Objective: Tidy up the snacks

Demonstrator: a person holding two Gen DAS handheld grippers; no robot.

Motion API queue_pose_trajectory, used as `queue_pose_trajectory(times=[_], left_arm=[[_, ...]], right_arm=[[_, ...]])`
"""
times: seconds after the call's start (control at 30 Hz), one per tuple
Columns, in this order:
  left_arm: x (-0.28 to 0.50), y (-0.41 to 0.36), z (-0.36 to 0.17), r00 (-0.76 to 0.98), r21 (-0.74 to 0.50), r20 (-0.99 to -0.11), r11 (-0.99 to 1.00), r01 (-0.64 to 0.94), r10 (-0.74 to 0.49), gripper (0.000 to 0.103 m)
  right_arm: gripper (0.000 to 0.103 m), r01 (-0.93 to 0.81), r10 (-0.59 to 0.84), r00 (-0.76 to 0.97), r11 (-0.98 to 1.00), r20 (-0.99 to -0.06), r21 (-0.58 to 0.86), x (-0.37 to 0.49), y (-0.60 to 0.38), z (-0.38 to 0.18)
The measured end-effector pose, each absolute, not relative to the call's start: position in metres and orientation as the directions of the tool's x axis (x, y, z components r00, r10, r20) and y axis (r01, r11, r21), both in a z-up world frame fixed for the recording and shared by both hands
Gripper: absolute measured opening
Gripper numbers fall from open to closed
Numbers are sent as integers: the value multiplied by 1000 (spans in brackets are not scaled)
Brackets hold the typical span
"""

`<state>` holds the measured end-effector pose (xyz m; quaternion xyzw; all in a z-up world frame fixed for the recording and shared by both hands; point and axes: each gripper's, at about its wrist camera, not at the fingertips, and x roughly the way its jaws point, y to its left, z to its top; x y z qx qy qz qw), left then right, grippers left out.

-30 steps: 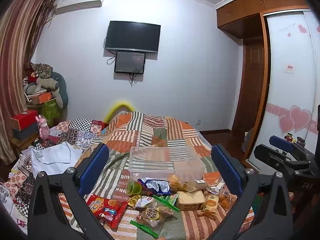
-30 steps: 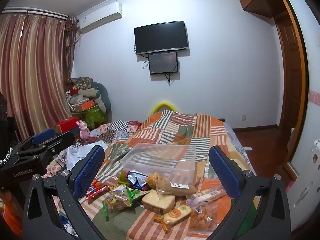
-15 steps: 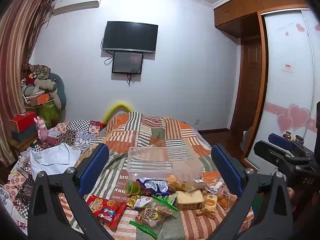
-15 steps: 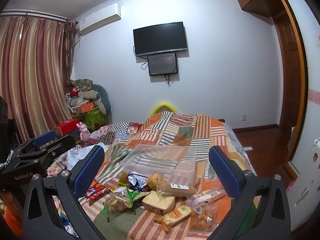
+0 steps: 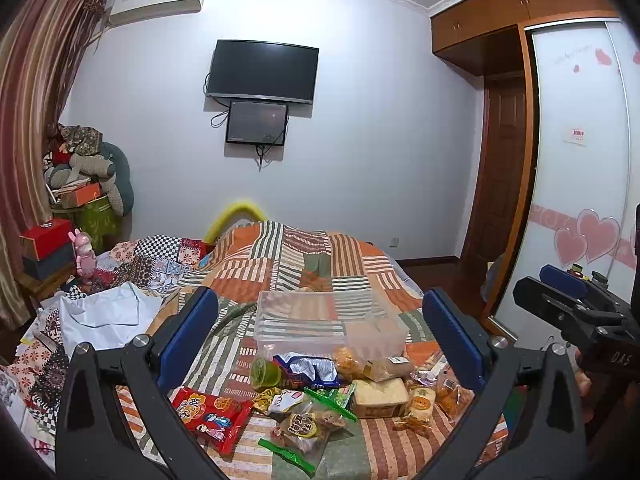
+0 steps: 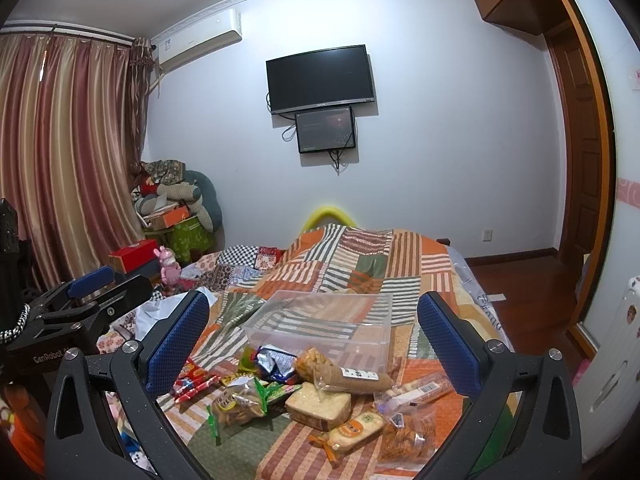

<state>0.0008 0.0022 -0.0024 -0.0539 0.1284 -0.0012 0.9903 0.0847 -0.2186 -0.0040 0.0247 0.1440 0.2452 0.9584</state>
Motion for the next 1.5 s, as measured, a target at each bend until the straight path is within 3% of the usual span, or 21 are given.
queue_pose_trajectory(times=[1.5], left_arm=[[2, 1, -5, 965, -118, -262, 993, -16, -16, 103]], right_arm=[[103, -465, 485, 832, 874, -270, 139, 85, -220, -8]])
